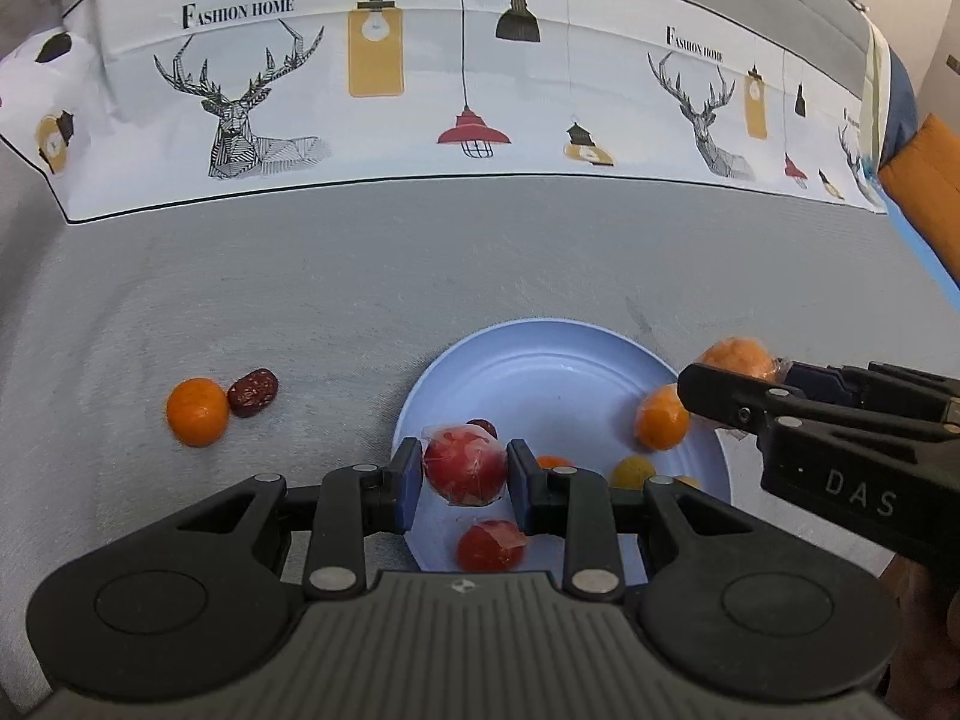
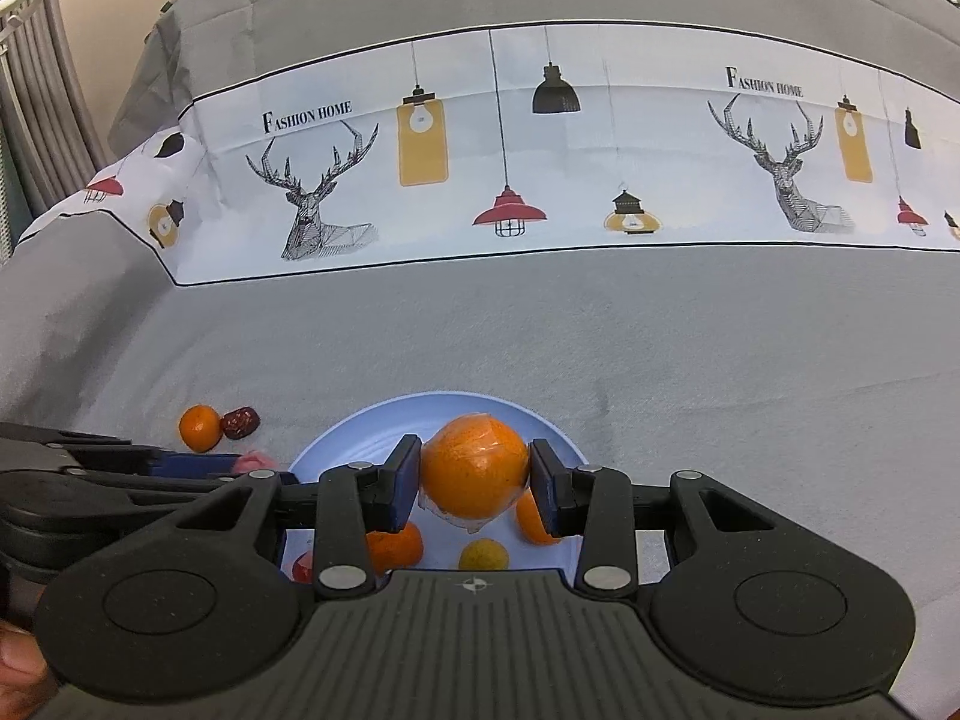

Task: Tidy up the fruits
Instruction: 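Carry the tomato with the left tool while the right tool carries the tangerine over the plate, then hold the tomato with the left tool while the right tool holds the tangerine above the plate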

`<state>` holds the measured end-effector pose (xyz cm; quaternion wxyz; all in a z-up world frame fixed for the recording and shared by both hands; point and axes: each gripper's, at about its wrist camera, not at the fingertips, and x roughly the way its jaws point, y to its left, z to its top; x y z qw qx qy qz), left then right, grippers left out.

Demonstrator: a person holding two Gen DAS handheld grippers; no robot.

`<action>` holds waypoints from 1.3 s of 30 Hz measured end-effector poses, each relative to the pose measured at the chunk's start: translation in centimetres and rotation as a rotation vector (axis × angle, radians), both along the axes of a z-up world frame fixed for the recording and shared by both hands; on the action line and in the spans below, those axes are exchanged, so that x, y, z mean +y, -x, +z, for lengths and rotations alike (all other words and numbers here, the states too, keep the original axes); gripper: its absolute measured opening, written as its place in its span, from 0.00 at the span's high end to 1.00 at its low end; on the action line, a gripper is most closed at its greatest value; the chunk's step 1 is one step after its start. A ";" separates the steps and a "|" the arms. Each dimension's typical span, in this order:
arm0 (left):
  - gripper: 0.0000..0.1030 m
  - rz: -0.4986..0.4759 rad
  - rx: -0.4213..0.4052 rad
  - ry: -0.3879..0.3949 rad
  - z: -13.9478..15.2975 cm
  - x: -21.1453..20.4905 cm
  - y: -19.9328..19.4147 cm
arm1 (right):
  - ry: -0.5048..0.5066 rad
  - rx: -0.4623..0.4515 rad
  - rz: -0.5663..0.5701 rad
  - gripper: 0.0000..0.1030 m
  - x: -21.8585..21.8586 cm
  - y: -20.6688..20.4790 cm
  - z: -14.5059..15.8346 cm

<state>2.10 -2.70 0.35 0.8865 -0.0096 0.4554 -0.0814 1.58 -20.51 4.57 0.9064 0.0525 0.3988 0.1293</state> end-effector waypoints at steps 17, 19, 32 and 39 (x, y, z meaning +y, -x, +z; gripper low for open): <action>0.68 0.013 0.013 -0.031 -0.8 -0.2 -0.3 | 0.058 0.095 0.091 0.60 1.9 0.1 -1.6; 0.68 0.010 0.014 -0.032 -0.8 -0.3 -0.3 | 0.066 0.113 0.091 0.60 1.9 0.0 -1.9; 0.68 0.000 0.022 -0.043 -1.1 -0.5 -0.2 | 0.074 0.132 0.112 0.60 2.3 0.1 -2.3; 0.68 -0.005 0.021 -0.049 -1.2 -0.7 -0.2 | 0.078 0.130 0.114 0.60 2.4 0.0 -2.4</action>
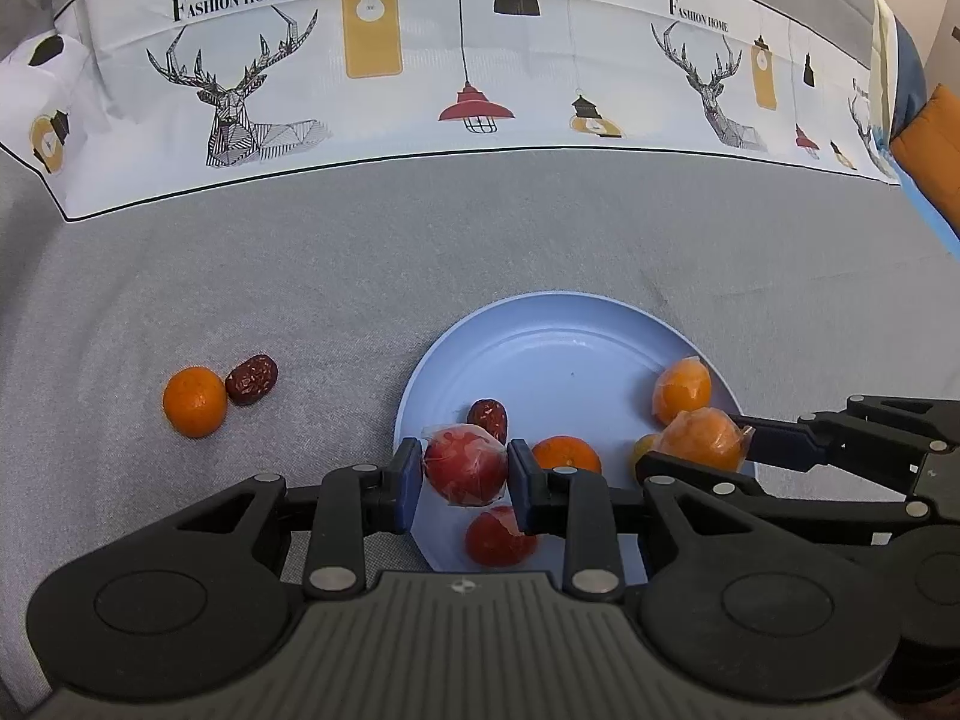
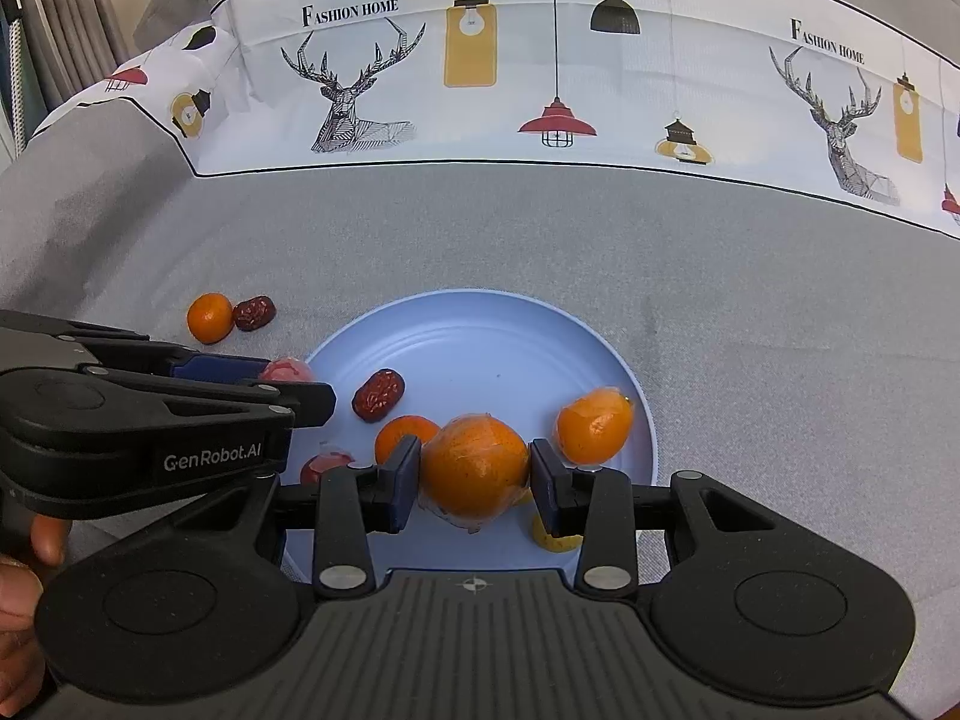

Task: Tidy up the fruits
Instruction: 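Hold the tomato with the left tool while the right tool holds the tangerine above the plate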

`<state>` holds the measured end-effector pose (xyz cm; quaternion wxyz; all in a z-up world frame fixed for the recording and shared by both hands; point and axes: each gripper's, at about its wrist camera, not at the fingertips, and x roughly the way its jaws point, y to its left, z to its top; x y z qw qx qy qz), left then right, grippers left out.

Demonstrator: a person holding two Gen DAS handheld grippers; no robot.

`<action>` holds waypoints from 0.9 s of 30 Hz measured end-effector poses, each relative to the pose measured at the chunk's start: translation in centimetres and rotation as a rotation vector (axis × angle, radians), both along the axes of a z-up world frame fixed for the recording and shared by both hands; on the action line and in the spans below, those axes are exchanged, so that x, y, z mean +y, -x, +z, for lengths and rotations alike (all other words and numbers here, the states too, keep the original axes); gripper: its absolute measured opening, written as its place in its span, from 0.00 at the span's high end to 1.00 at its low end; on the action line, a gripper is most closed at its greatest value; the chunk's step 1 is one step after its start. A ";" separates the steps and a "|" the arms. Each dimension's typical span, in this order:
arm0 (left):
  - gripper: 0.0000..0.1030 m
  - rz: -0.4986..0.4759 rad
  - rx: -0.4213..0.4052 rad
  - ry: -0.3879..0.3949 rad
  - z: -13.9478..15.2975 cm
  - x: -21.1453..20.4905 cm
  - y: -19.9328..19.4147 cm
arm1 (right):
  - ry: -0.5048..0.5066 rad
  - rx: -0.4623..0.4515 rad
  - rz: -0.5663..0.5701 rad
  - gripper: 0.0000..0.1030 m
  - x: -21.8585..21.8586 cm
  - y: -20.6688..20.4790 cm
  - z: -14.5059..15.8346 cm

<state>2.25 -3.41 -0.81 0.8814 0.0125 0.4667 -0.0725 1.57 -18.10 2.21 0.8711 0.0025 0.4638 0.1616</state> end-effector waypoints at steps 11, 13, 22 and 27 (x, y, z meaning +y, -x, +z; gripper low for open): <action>0.68 0.000 -0.003 -0.002 0.1 -0.1 0.0 | 0.002 -0.004 0.001 0.60 0.0 0.0 0.0; 0.68 0.000 -0.004 -0.004 0.2 -0.1 -0.1 | 0.004 -0.005 0.001 0.60 0.0 0.1 0.0; 0.68 0.000 -0.004 -0.006 0.3 -0.2 -0.1 | 0.010 -0.007 0.002 0.60 0.1 0.1 0.0; 0.68 0.000 -0.005 -0.005 0.3 -0.2 -0.1 | 0.011 -0.007 0.002 0.60 0.1 0.1 0.0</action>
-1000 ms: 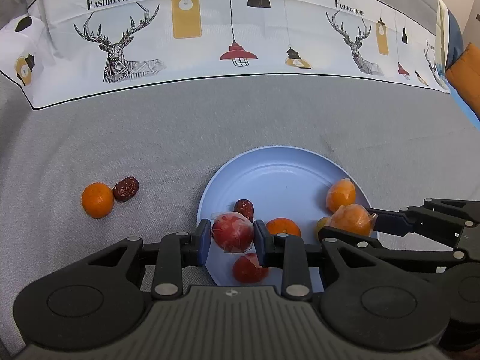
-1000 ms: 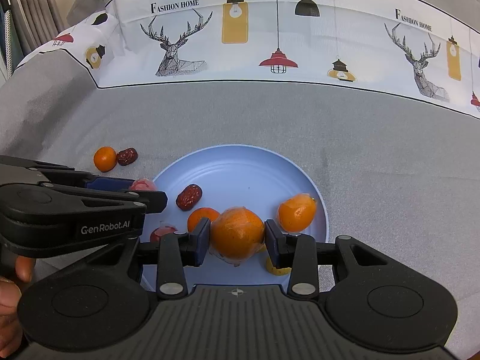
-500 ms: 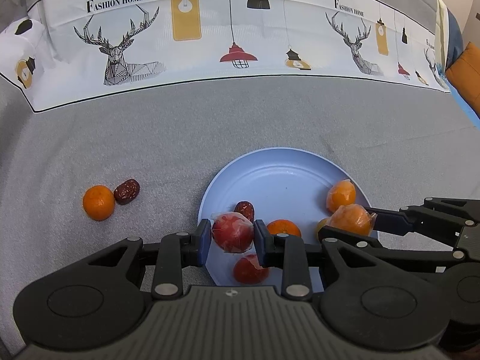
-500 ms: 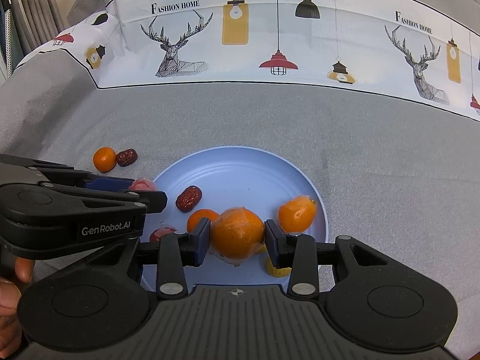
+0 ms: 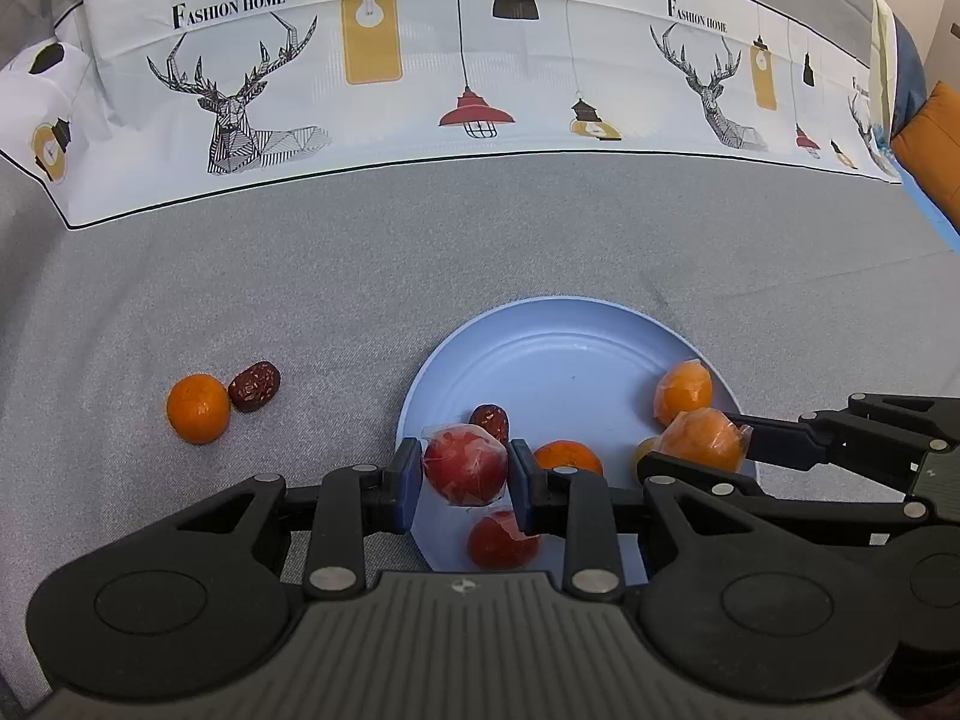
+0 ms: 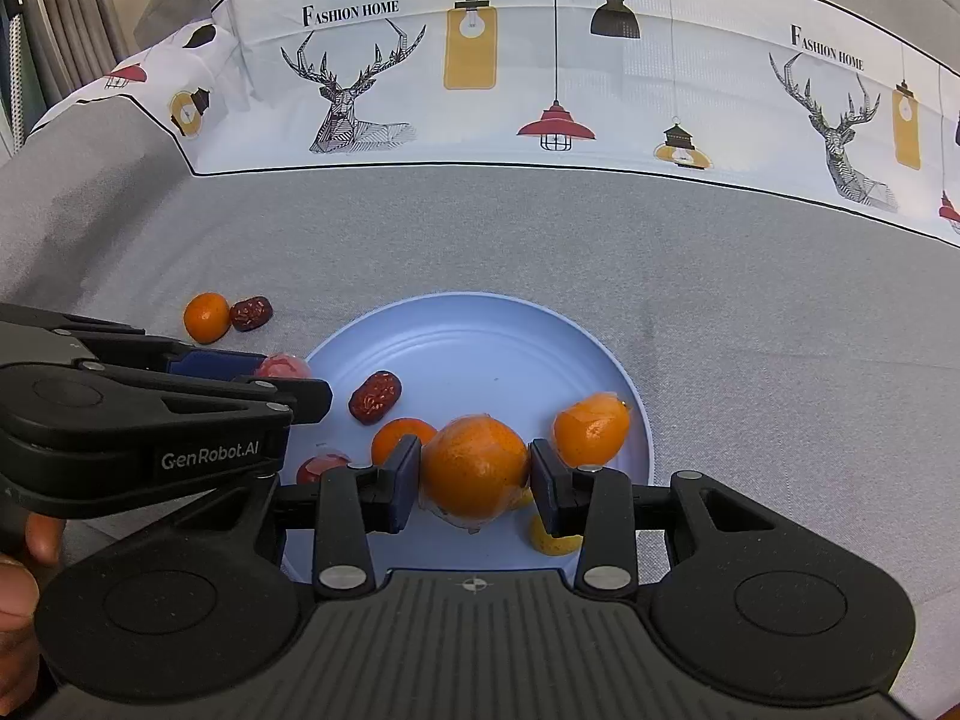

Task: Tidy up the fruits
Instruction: 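Hold the tomato with the left tool while the right tool holds the tangerine above the plate, then open both tools to drop the tomato and tangerine onto the blue plate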

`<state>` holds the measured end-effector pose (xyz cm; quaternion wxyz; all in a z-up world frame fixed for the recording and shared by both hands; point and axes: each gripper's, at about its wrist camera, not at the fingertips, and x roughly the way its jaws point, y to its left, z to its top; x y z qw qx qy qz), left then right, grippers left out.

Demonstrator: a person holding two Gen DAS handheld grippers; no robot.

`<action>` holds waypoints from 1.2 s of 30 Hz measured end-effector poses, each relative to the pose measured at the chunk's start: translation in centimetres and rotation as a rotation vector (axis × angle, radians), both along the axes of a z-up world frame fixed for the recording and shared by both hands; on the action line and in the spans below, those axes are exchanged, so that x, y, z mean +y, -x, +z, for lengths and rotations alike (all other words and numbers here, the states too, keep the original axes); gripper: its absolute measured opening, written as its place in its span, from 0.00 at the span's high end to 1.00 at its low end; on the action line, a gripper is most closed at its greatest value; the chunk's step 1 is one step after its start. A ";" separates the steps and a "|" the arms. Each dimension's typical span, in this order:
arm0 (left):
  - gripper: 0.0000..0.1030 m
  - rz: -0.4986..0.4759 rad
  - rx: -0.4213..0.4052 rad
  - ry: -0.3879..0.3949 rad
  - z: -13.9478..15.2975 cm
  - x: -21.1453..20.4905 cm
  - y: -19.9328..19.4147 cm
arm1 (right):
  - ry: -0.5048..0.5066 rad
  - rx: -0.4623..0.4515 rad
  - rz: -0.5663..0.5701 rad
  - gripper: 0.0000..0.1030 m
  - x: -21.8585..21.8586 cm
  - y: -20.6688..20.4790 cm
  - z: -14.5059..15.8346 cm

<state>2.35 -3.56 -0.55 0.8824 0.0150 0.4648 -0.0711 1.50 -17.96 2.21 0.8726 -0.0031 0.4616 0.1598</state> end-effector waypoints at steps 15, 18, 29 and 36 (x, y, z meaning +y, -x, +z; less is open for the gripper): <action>0.68 -0.001 -0.001 0.002 0.1 0.0 0.0 | 0.001 0.000 0.000 0.60 0.0 0.0 0.0; 0.68 -0.001 -0.002 0.002 0.1 0.0 0.0 | 0.001 0.001 0.000 0.60 0.0 0.0 0.0; 0.68 -0.001 -0.002 0.003 0.0 0.0 0.0 | 0.005 0.002 -0.001 0.60 -0.2 0.0 -0.2; 0.66 -0.002 0.003 0.018 0.2 -0.1 -0.1 | 0.023 -0.008 -0.012 0.59 -0.2 0.1 -0.1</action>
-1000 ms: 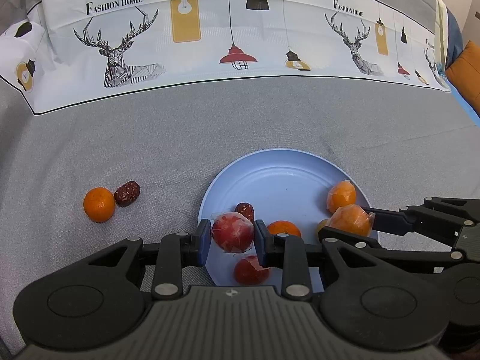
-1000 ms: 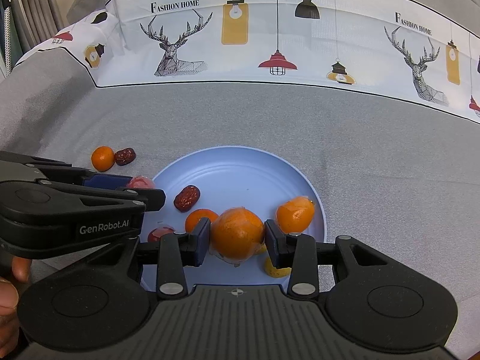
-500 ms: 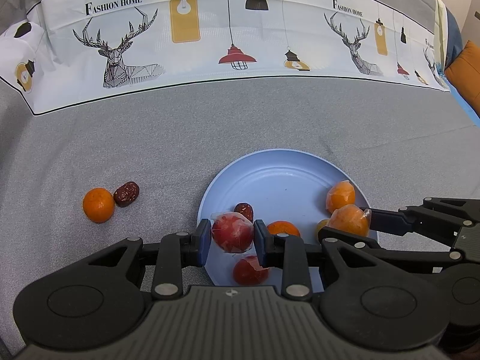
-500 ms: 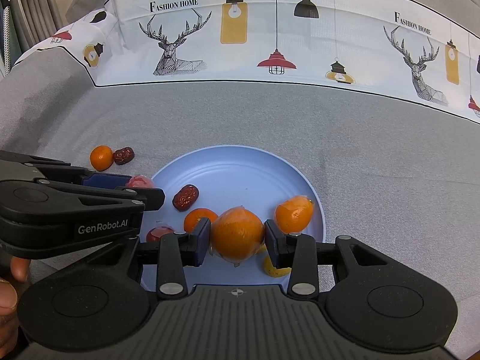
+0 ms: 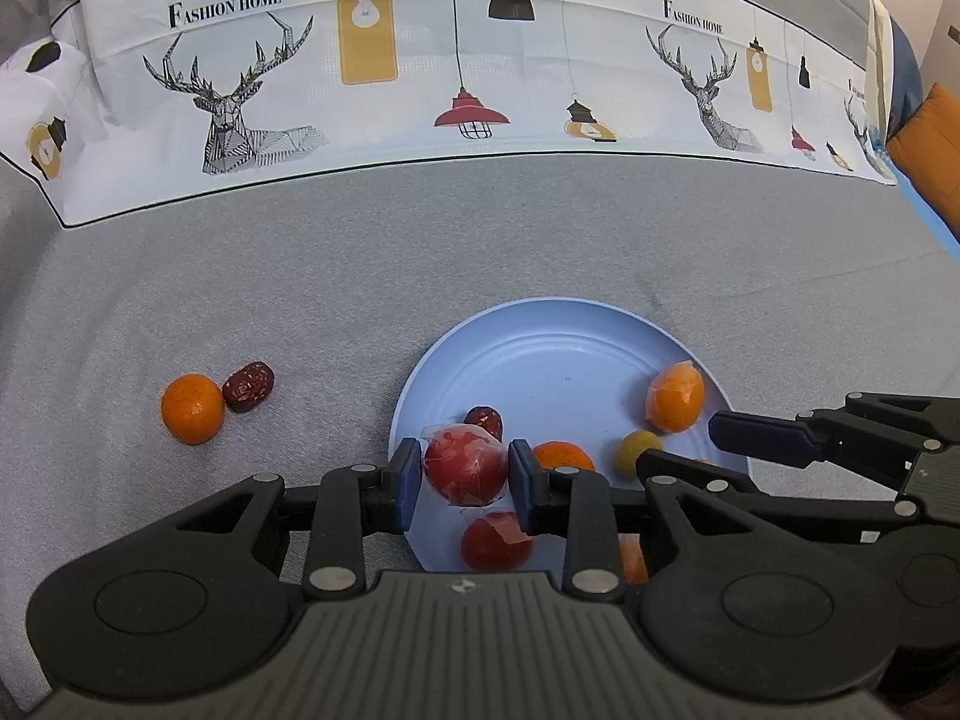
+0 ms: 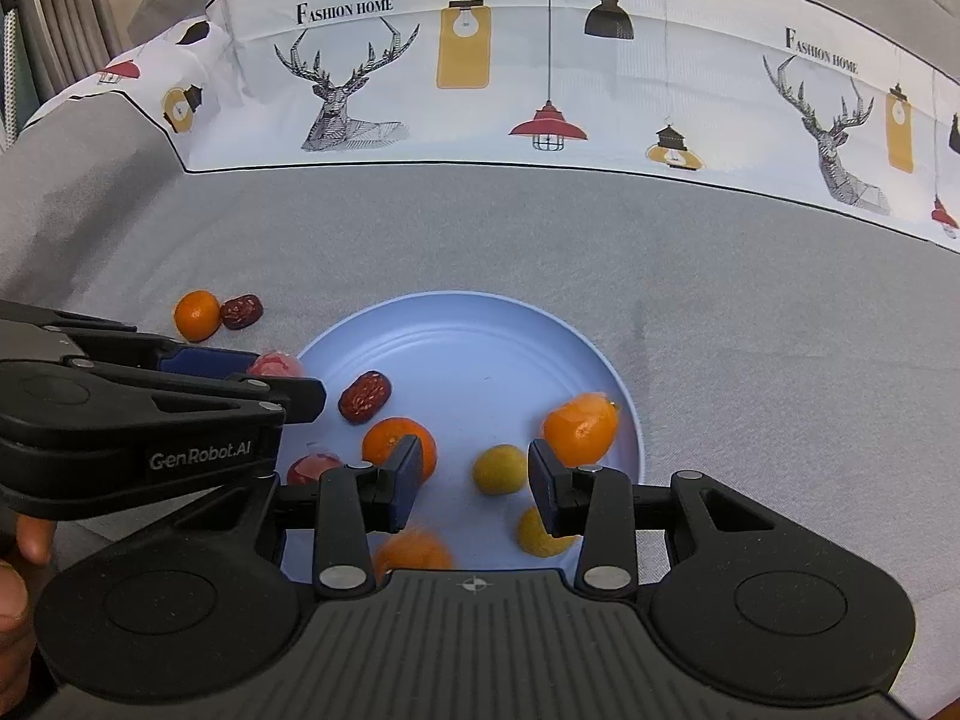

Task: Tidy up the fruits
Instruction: 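Open both tools to drop the tomato and tangerine onto the blue plate, then grasp the tangerine beside the plate with the left tool while the right tool grasps the red date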

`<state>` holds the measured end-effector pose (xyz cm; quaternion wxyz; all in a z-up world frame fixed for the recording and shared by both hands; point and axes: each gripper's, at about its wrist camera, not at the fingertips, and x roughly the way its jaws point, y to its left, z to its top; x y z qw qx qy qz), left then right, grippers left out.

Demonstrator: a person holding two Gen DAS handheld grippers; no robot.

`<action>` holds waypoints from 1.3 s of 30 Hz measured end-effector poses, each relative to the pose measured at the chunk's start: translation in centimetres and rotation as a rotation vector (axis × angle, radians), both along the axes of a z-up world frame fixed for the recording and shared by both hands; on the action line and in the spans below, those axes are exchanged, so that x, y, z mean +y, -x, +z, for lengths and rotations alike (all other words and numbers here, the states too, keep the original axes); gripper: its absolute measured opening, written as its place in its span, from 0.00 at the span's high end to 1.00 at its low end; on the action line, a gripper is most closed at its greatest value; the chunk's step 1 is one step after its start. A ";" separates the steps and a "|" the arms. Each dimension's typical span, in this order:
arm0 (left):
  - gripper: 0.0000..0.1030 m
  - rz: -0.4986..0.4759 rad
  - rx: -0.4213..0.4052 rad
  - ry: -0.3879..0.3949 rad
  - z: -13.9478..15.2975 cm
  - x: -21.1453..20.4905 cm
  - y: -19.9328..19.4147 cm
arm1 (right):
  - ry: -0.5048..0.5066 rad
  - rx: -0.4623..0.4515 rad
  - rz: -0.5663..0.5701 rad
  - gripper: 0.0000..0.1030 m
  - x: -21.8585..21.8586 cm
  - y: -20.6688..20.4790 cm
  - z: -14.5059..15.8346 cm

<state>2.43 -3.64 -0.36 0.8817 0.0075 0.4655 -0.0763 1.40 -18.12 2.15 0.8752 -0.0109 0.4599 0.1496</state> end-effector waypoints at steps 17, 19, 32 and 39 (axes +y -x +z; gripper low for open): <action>0.64 -0.007 -0.034 -0.008 0.3 0.2 0.2 | 0.009 -0.007 -0.057 0.45 -0.3 -0.2 0.2; 0.64 -0.012 -0.038 -0.012 0.3 0.2 0.2 | 0.009 -0.008 -0.057 0.45 -0.4 -0.2 0.2; 0.74 -0.011 -0.068 -0.014 0.9 0.5 0.4 | 0.007 -0.046 -0.086 0.46 -0.7 -0.2 0.7; 0.74 0.015 -0.119 0.023 3.6 2.0 -0.3 | 0.000 -0.086 -0.105 0.60 -0.9 -0.3 1.2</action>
